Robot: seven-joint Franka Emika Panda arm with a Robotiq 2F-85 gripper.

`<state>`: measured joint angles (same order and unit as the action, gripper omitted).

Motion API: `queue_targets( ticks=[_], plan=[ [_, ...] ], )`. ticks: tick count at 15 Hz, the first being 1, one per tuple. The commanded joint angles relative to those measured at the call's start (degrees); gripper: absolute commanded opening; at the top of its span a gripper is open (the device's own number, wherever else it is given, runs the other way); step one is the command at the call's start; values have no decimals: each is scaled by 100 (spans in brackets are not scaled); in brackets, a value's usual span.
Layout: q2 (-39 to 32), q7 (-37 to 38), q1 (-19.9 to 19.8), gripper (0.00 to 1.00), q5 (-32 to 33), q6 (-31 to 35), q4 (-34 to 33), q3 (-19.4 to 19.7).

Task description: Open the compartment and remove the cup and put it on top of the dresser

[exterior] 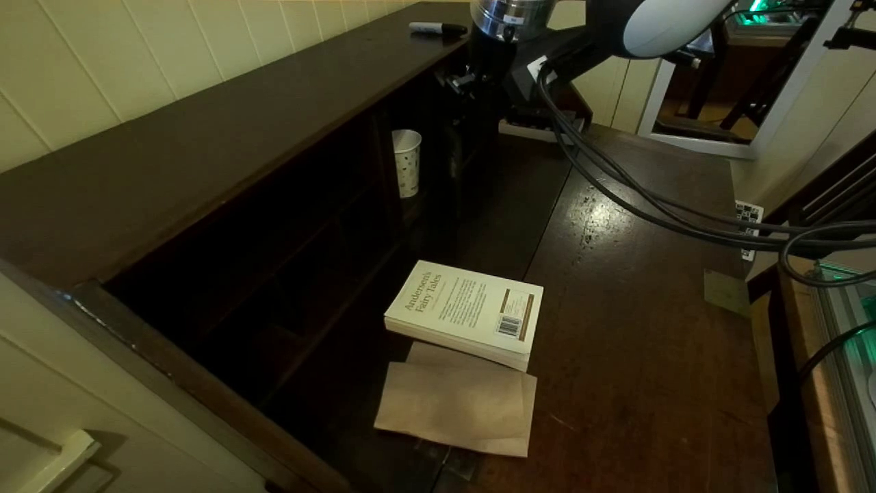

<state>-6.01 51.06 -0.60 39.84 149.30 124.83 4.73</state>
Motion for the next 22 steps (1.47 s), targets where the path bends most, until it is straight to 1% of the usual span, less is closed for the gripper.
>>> queue_targets(
  ticks=[1, 7, 17, 20, 22],
  plan=[
    [7, -56, -10, 100, -76, -69, -25, 57],
    [230, -144, -48, 100, -79, -481, 56, 102],
    [798, -364, -217, 100, -70, -1696, 187, 87],
    [859, -402, -276, 100, -31, -1909, 186, 92],
    [866, -447, -317, 100, -67, -1891, 213, 99]
  ],
)
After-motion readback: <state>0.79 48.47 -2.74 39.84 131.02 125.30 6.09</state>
